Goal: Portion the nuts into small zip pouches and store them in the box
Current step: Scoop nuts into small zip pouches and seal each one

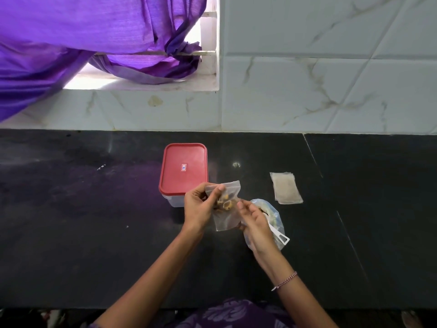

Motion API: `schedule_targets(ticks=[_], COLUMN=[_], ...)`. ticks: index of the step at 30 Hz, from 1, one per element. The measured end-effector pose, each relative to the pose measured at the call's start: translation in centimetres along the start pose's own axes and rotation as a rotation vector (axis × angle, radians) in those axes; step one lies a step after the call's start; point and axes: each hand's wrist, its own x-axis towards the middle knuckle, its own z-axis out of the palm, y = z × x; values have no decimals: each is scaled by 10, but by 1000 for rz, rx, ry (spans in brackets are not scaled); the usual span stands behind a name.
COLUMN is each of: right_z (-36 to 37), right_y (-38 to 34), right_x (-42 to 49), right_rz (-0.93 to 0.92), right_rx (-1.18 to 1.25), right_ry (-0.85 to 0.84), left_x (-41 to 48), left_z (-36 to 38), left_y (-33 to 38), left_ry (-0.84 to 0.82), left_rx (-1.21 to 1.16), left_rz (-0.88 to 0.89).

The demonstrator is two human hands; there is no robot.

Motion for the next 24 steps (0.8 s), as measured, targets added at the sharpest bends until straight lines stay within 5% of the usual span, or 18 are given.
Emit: schedule_targets(ticks=[12,16,24], right_z=[-4,-2,-1], right_y=[-4,2,8], right_x=[11,12,14], right_rz=[-138,-128,-44], right_rx=[-76,-37,72], right_ry=[140,190,17], left_x=[-15,-22,-24], left_z=[-17,-21,-28], left_y=[1,0,-2], left_ry=[-188,-125,-29], left_rx=[8,-68,-8], left_rz=[-87,-165,-150])
